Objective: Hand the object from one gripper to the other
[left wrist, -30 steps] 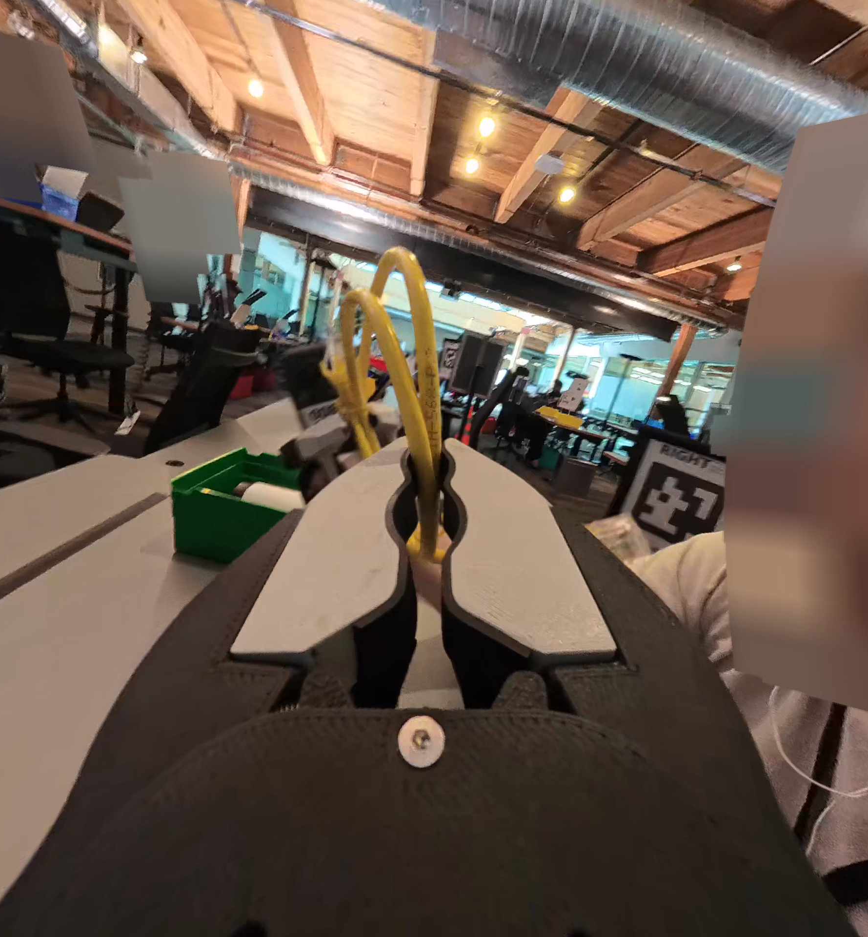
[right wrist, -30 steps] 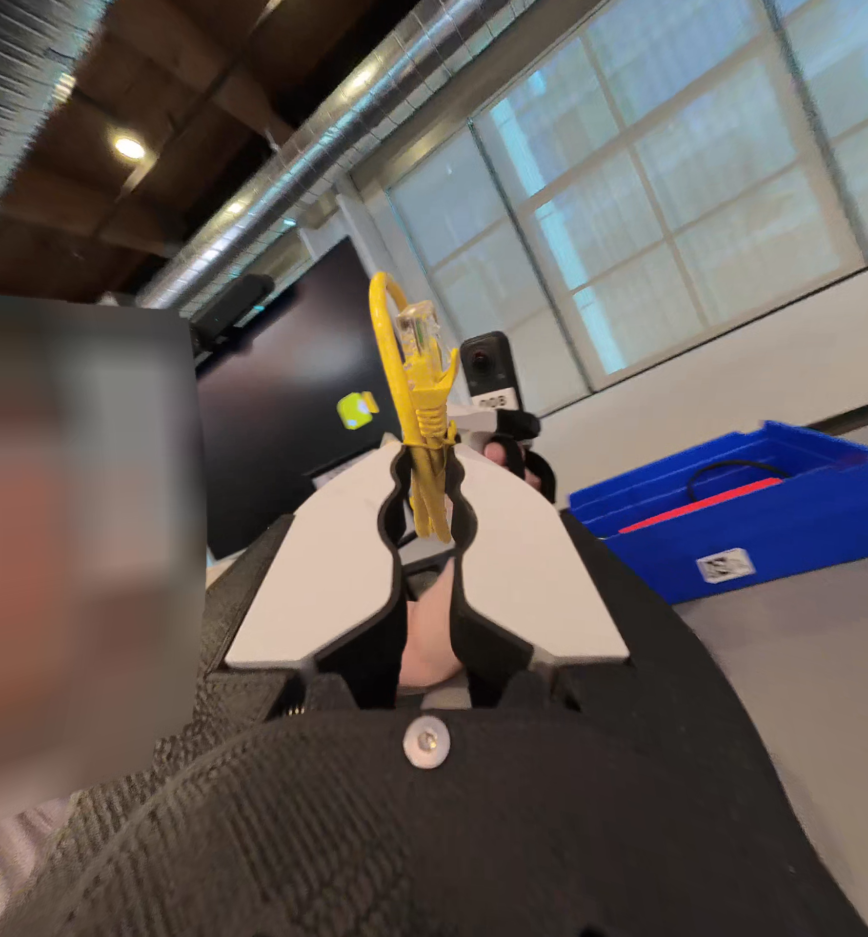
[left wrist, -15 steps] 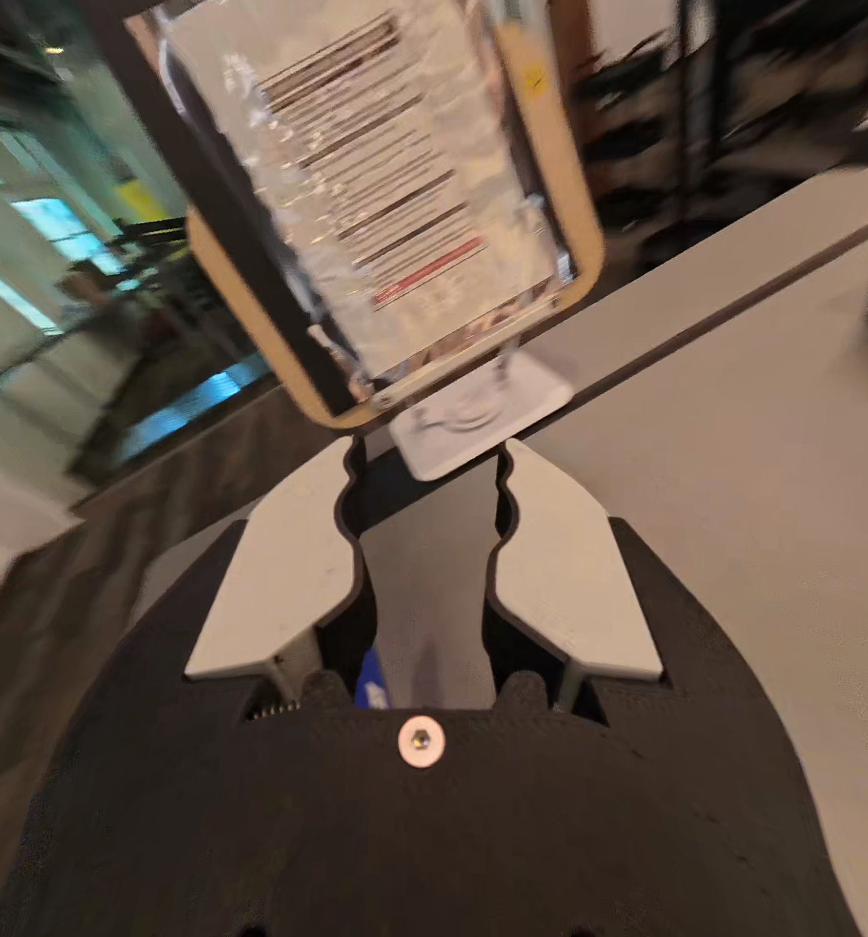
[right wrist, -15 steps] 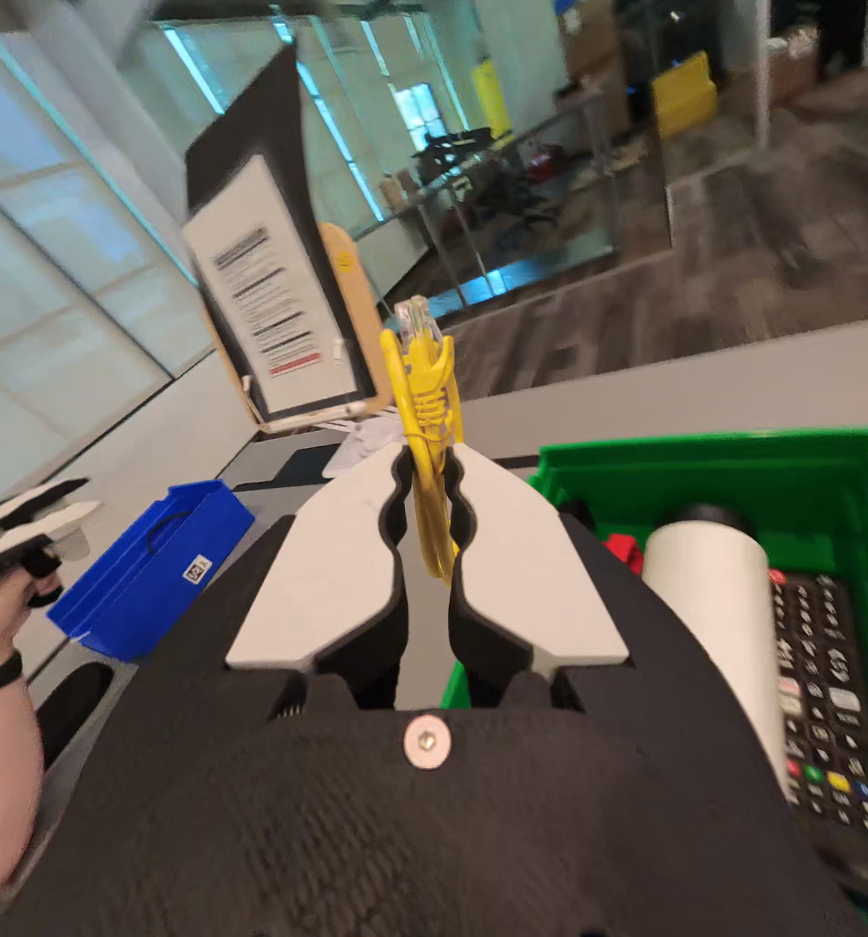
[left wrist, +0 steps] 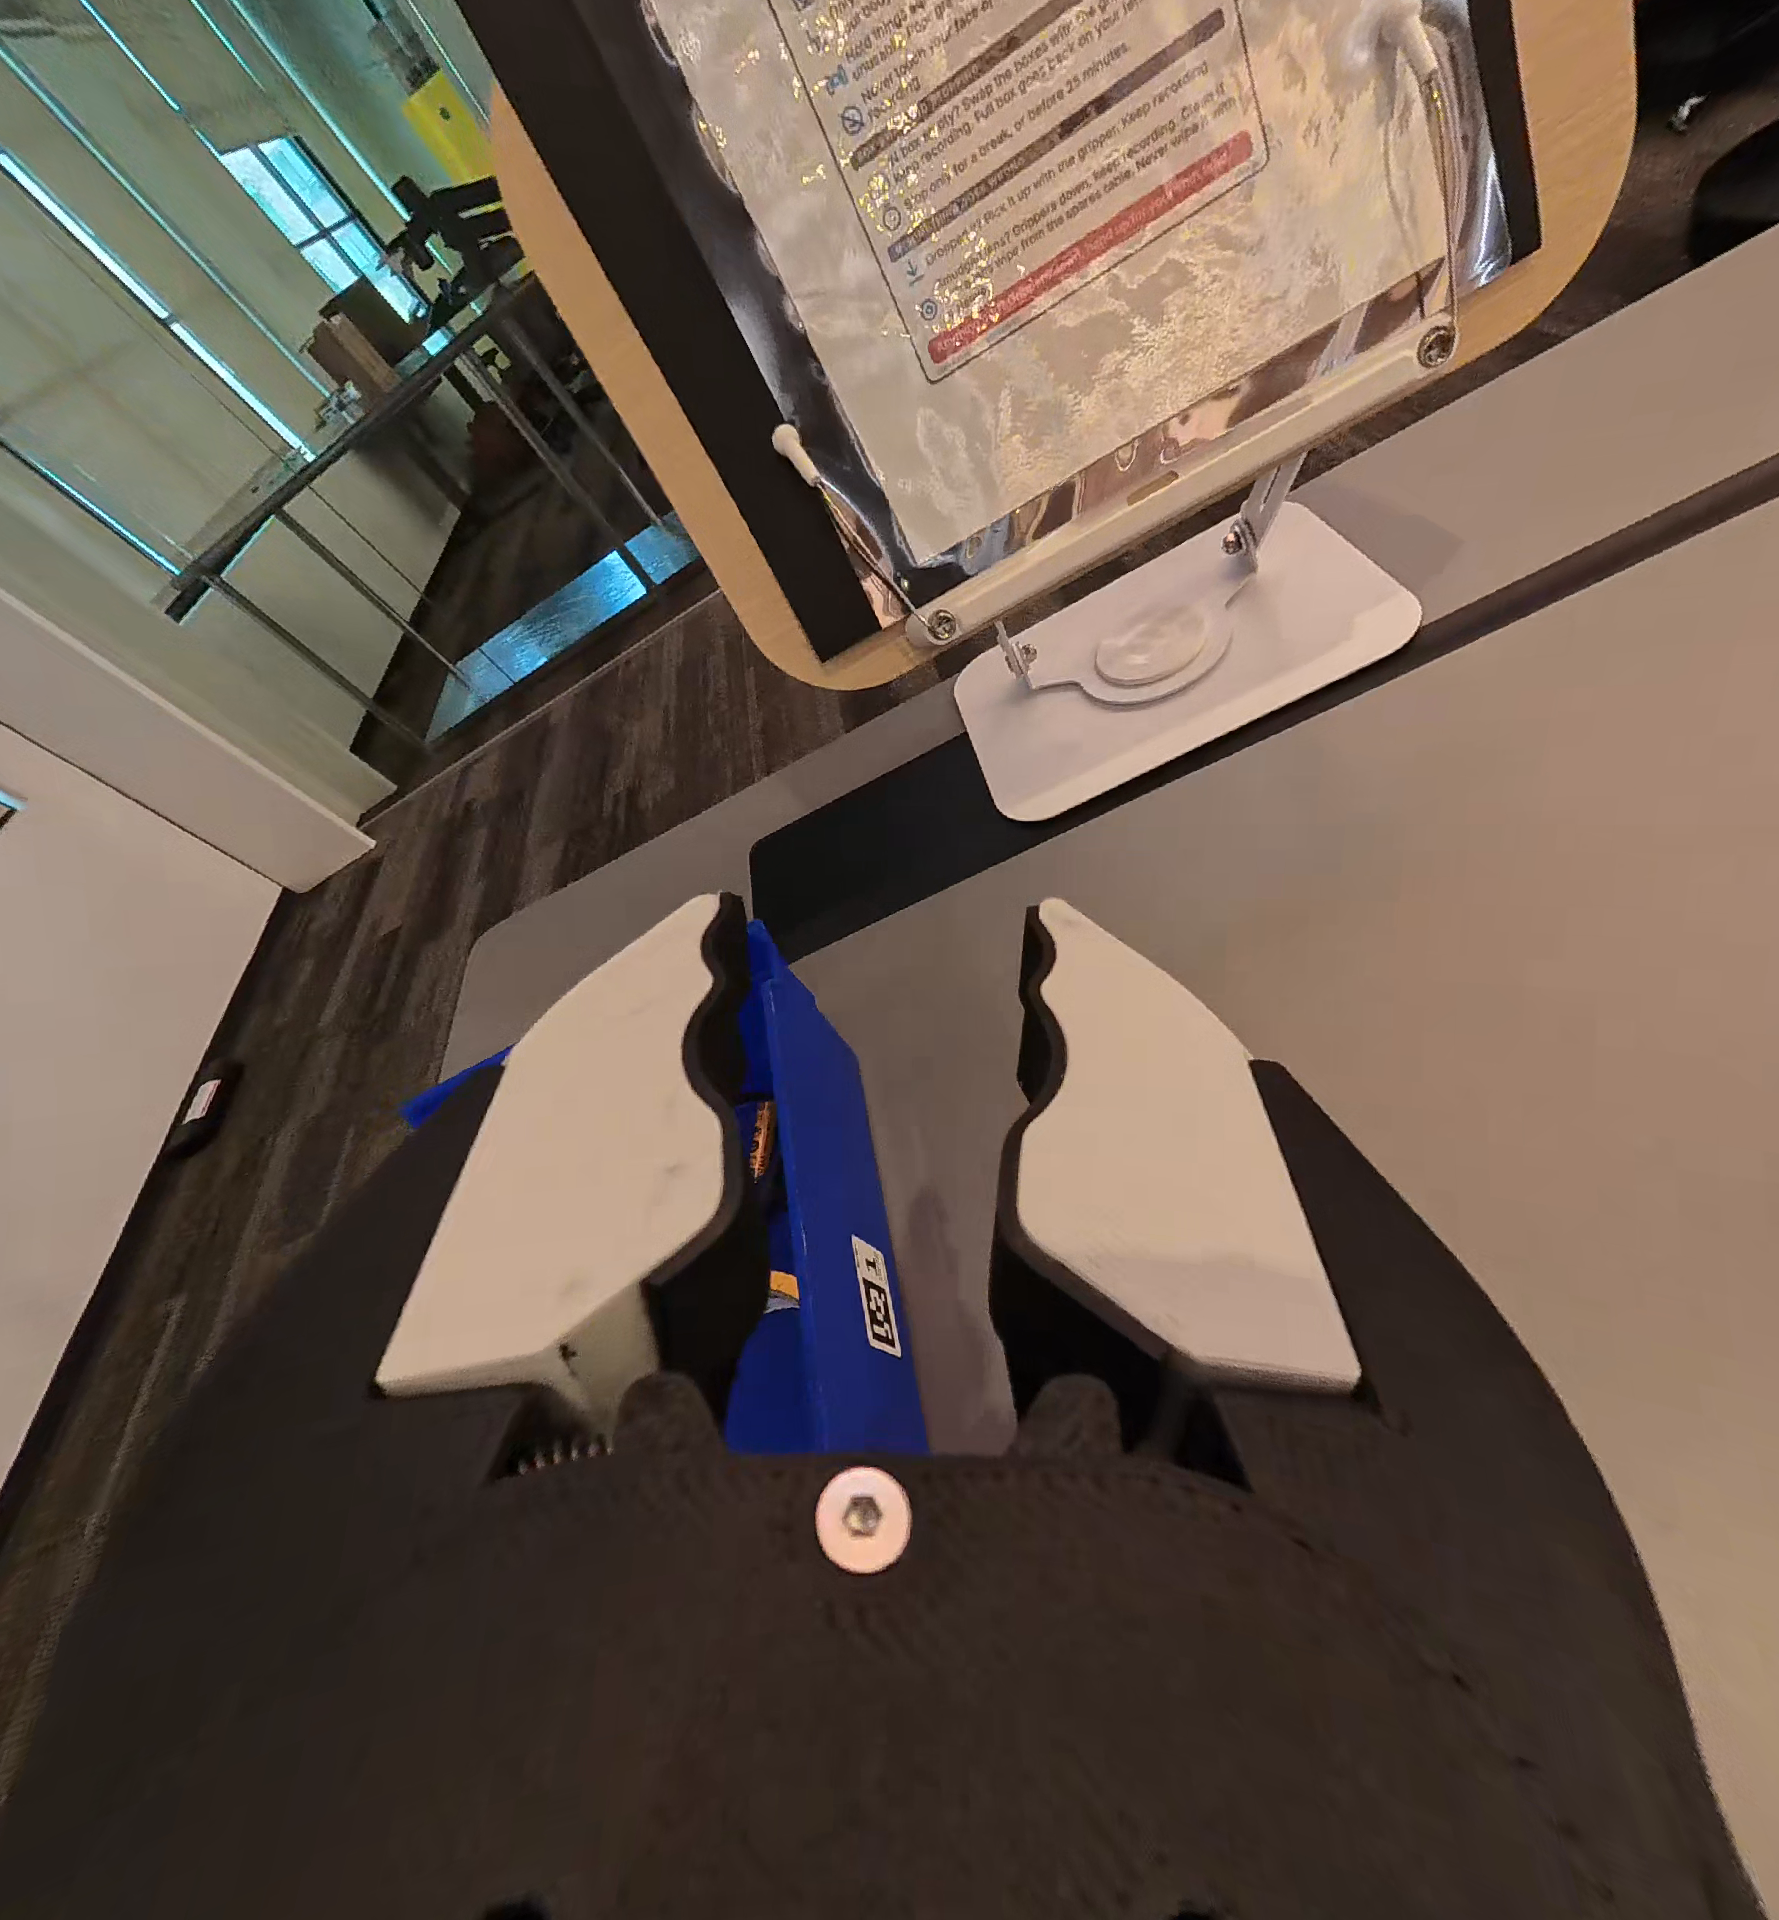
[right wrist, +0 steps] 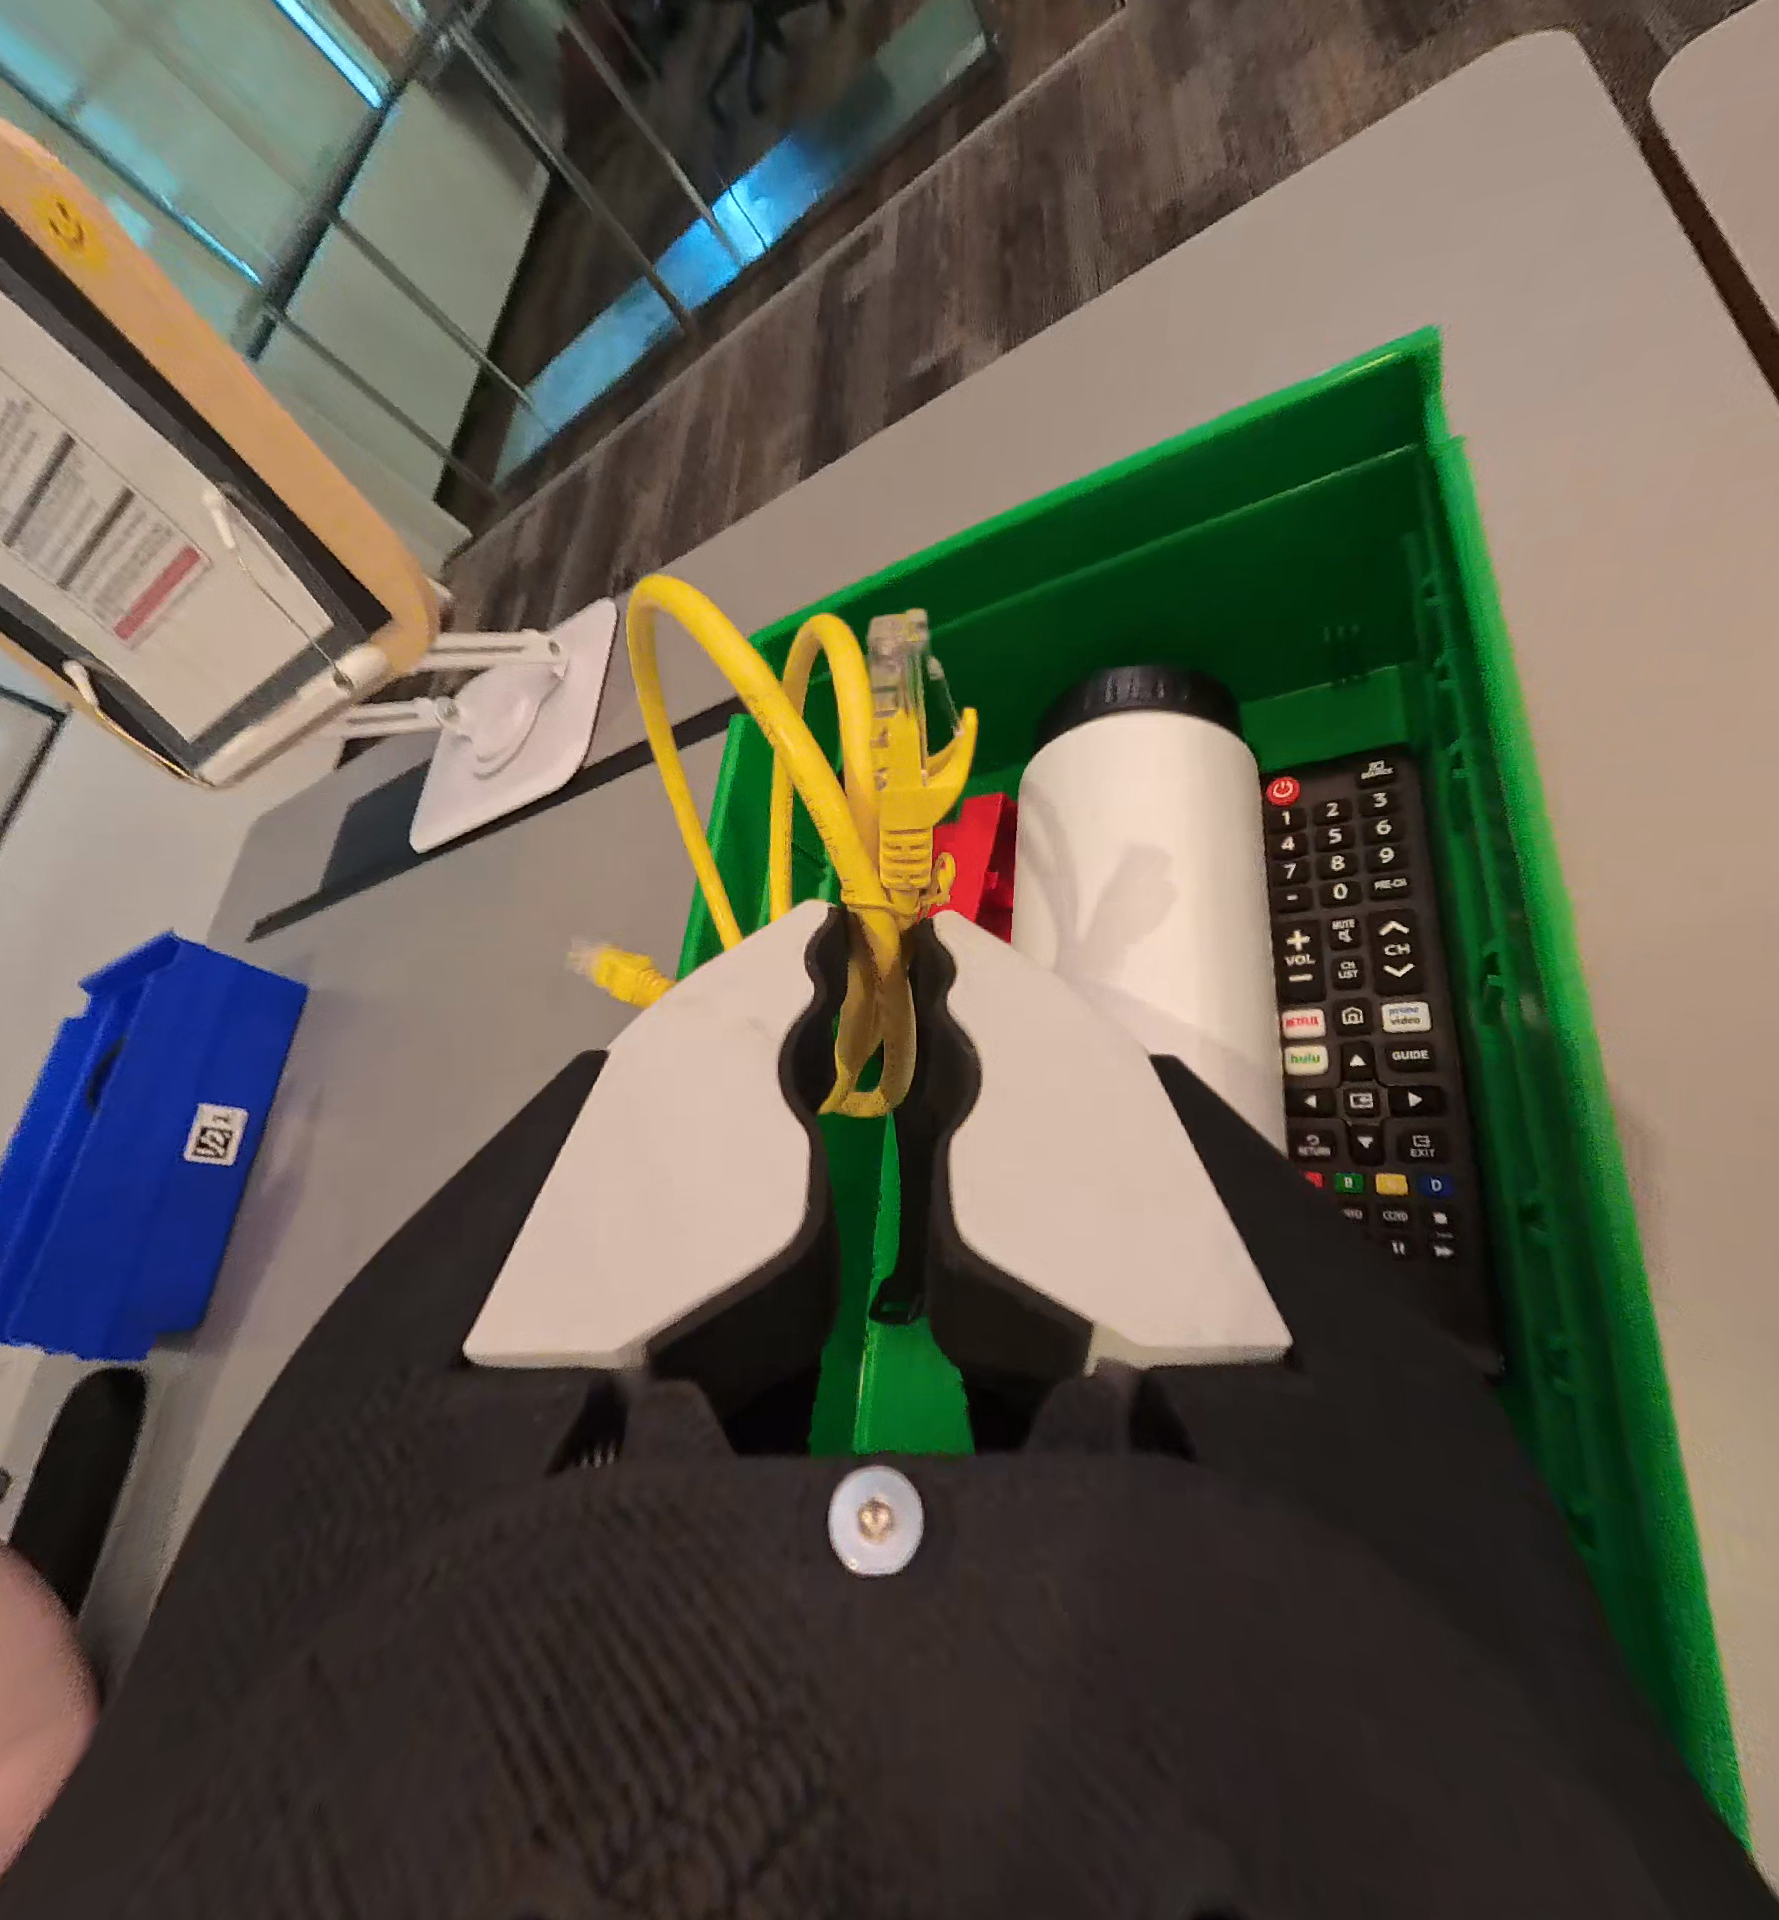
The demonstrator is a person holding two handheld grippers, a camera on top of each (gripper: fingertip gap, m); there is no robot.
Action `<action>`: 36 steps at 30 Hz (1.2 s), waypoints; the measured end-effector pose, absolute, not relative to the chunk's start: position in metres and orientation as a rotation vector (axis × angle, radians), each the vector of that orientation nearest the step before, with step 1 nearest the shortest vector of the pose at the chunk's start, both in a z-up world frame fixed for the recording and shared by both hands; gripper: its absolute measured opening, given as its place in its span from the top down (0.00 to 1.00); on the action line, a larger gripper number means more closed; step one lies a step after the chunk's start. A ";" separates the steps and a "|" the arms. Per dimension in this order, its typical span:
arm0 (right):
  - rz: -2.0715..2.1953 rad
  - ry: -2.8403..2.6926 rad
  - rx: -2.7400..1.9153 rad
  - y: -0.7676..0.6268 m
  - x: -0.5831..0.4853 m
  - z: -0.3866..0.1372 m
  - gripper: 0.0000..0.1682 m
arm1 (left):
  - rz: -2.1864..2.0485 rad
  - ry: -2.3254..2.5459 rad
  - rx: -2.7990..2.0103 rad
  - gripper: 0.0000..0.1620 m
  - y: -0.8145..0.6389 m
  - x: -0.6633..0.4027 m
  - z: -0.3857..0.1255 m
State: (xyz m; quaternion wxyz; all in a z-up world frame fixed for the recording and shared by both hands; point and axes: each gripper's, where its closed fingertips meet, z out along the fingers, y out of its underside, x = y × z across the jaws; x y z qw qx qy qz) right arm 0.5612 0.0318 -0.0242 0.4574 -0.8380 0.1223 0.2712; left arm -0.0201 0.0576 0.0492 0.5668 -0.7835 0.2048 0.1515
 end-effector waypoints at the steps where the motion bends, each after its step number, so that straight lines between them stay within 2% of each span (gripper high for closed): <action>1: 0.665 0.324 -2.048 0.032 0.566 -0.023 0.92 | 0.351 0.481 -1.839 0.69 0.057 -0.020 0.050; 6: 0.797 0.362 -1.829 0.032 0.576 0.003 0.92 | 0.320 0.493 -1.847 0.70 0.055 -0.016 0.050; 9: 0.673 0.373 -1.962 0.025 0.585 -0.017 0.92 | 0.321 0.503 -1.848 0.70 0.054 -0.015 0.050; 13: 0.825 0.171 -2.232 0.015 0.538 -0.052 0.92 | 0.303 0.525 -1.862 0.71 0.053 -0.012 0.047; 16: 0.710 0.142 -2.384 0.020 0.533 -0.076 0.91 | 0.322 0.540 -1.878 0.68 0.052 -0.015 0.045; 17: 0.632 0.164 -2.416 0.021 0.539 -0.080 0.89 | 0.340 0.535 -1.888 0.67 0.051 -0.021 0.045; 19: 0.458 0.196 -2.430 0.025 0.555 -0.080 0.74 | 0.342 0.502 -1.915 0.66 0.047 -0.038 0.049; 20: 0.373 0.207 -2.415 0.025 0.564 -0.075 0.71 | 0.316 0.477 -1.944 0.67 0.044 -0.049 0.050; 23: 0.192 0.228 -2.247 0.028 0.582 -0.035 0.68 | 0.194 0.368 -2.086 0.67 0.026 -0.093 0.045; 27: 0.066 0.201 -1.849 0.023 0.580 0.056 0.66 | 0.181 0.164 -2.271 0.65 -0.002 -0.167 0.025; 30: 0.130 0.145 -1.579 0.008 0.553 0.117 0.67 | 0.233 0.080 -2.388 0.67 -0.011 -0.209 0.000; 33: 0.287 0.075 -1.442 -0.003 0.519 0.149 0.67 | 0.155 0.109 -2.551 0.71 -0.006 -0.219 -0.044; 36: 0.397 0.019 -1.420 -0.004 0.494 0.156 0.68 | 0.009 0.184 -2.721 0.67 0.001 -0.207 -0.089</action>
